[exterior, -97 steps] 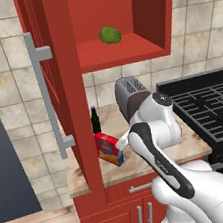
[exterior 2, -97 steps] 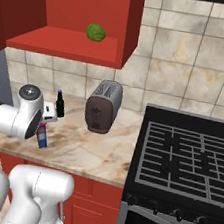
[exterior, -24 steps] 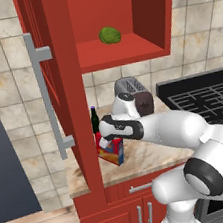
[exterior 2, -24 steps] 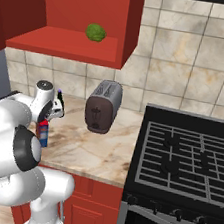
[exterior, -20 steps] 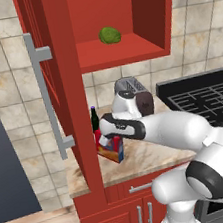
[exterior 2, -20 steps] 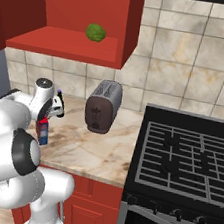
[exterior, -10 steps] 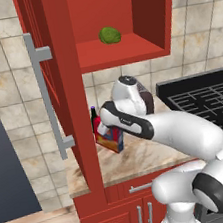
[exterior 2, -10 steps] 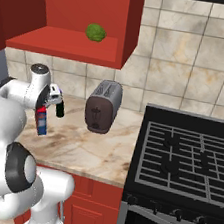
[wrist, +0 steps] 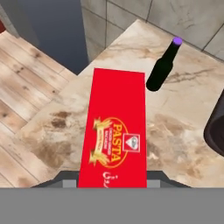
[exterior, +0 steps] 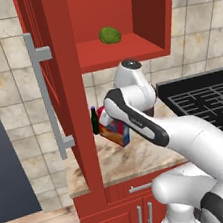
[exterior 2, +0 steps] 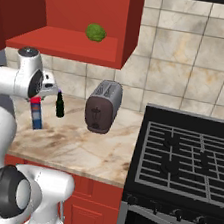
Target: Pick the canned food and boxed food from the counter and place them in the cabinets closest to them.
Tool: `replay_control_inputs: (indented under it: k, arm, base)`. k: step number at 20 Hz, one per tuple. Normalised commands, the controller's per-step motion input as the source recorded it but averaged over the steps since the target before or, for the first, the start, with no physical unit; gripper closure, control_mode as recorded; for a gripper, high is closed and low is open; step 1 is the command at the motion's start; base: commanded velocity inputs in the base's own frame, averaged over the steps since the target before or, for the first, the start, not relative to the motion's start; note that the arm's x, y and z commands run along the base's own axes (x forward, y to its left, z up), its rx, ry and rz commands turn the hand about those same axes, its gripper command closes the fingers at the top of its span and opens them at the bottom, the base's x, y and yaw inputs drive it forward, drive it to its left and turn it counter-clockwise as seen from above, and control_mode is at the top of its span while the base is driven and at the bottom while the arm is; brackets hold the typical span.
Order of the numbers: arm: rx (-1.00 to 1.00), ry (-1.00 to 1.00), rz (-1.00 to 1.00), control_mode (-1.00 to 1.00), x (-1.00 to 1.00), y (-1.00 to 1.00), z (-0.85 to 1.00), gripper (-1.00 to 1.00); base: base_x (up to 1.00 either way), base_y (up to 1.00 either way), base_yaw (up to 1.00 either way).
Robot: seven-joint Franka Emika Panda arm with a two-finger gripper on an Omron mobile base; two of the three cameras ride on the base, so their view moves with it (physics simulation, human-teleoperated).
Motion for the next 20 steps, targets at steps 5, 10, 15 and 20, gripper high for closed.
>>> replay_control_inputs:
  k: [5, 10, 15, 20]
  arm:
    - [0.0, 0.0, -0.08, -1.0, -0.61, -0.22, 0.6, 1.0]
    - [0.0, 0.0, -0.08, -1.0, -0.62, -0.26, 0.63, 1.0]
    - [0.0, 0.0, -0.08, -1.0, -0.58, -0.25, 0.68, 1.0]
    - [0.0, 0.0, -0.08, -1.0, -0.4, -0.12, 0.74, 1.0]
  base:
    - [0.0, 0.0, 0.0]
    - [0.0, 0.0, 0.0]
    - [0.0, 0.0, 0.0]
    - [0.0, 0.0, 0.0]
